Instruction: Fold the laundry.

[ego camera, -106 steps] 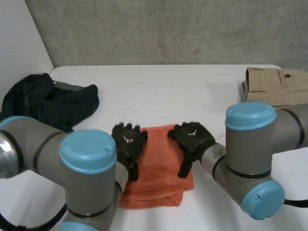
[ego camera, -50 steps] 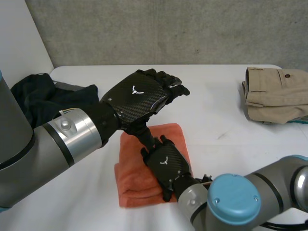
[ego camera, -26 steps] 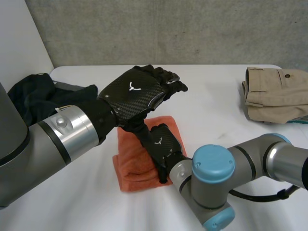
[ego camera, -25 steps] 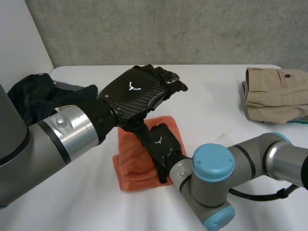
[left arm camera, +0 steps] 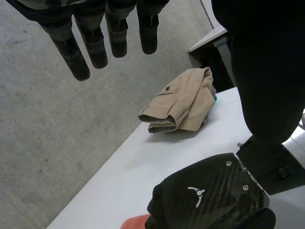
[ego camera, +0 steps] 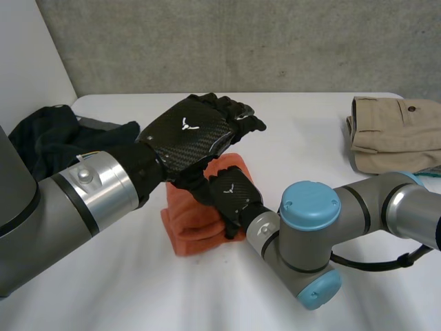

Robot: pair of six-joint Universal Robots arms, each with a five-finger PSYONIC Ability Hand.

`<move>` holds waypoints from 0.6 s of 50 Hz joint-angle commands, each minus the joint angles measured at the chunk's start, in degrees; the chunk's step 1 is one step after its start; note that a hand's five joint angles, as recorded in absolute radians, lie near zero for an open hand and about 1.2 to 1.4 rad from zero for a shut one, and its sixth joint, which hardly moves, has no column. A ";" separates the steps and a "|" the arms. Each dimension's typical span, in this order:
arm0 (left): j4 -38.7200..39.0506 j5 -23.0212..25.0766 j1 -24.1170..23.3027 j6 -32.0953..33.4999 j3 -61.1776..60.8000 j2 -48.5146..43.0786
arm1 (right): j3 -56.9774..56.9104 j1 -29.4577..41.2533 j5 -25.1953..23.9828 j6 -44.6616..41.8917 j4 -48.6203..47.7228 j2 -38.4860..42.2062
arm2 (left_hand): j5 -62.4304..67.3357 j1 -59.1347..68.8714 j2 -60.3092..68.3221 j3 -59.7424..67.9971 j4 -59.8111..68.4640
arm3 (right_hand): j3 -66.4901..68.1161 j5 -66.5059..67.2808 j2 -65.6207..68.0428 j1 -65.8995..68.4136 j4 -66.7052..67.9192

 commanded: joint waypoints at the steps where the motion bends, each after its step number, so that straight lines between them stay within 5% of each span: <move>1: -0.06 0.05 0.06 0.00 -0.25 0.01 | -1.40 -0.14 0.36 0.43 -0.51 0.79 | -0.30 -1.21 -0.83 -1.02 -0.72 | 13.20 16.68 11.79 18.48 13.12; 14: -0.24 -0.04 0.41 -0.09 -0.25 0.28 | -8.24 -0.14 0.45 0.43 -0.68 4.30 | -0.30 -1.21 -0.83 -1.02 -0.72 | 24.98 28.46 23.58 30.27 24.91; 22: -0.15 0.13 1.64 -0.26 -0.95 1.16 | -12.47 -0.23 0.45 0.34 -0.07 8.08 | -0.30 -1.21 -0.83 -1.02 -0.72 | 12.19 15.67 10.79 17.48 12.12; 25: -0.15 0.14 1.90 -0.53 -0.95 1.24 | -13.26 -0.31 0.36 0.16 -0.07 8.70 | -0.30 -1.21 -0.83 -1.02 -0.72 | 23.75 27.22 22.34 29.03 23.67; 27: 0.02 0.22 2.08 -0.88 -0.95 1.24 | -13.62 -0.58 0.62 0.25 -0.07 8.88 | -0.30 -1.21 -0.83 -1.02 -0.72 | 45.21 48.68 43.80 50.49 45.13; 30: 0.02 0.22 2.34 -1.23 -0.86 1.24 | -13.35 -1.72 0.80 0.43 -0.07 7.92 | -0.30 -1.21 -0.83 -1.02 -0.72 | 45.28 48.75 43.87 50.56 45.20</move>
